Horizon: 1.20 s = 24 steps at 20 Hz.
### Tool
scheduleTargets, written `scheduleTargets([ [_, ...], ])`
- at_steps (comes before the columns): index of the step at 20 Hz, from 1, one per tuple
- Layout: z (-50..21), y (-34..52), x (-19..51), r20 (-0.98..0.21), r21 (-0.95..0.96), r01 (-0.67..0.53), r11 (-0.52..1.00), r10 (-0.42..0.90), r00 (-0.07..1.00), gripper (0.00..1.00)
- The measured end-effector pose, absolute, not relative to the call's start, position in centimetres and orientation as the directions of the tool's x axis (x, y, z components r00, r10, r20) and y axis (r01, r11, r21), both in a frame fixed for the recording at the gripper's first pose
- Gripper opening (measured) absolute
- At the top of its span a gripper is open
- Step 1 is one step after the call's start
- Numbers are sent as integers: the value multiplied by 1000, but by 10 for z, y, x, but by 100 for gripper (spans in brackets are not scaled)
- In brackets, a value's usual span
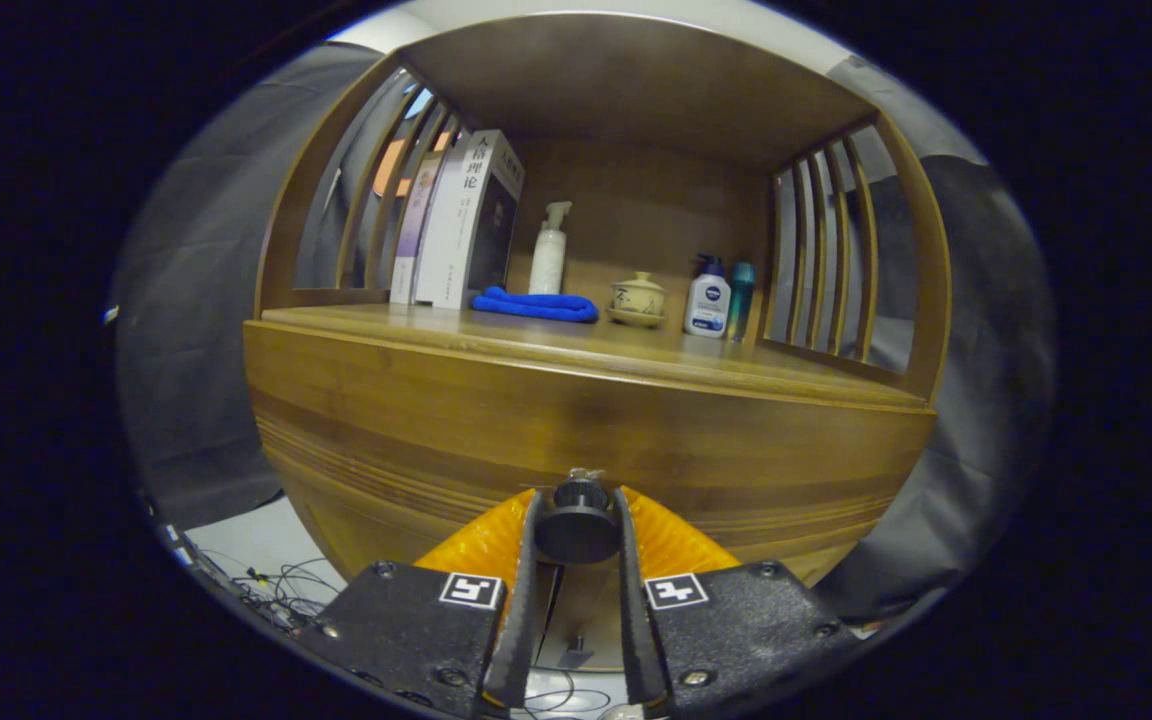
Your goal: Pull open the drawer, take out the items inside it, and place them on the countertop above the cabinet.
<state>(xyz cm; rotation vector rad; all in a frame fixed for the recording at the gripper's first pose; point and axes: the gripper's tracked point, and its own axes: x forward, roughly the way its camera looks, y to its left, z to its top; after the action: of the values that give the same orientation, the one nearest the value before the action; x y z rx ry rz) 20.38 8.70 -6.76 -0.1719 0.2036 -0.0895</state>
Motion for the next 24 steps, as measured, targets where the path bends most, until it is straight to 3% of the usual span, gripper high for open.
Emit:
scheduleTargets([
  [24, -74, 97, 32, -206, -82, -11, 997, -6, 978, 36],
])
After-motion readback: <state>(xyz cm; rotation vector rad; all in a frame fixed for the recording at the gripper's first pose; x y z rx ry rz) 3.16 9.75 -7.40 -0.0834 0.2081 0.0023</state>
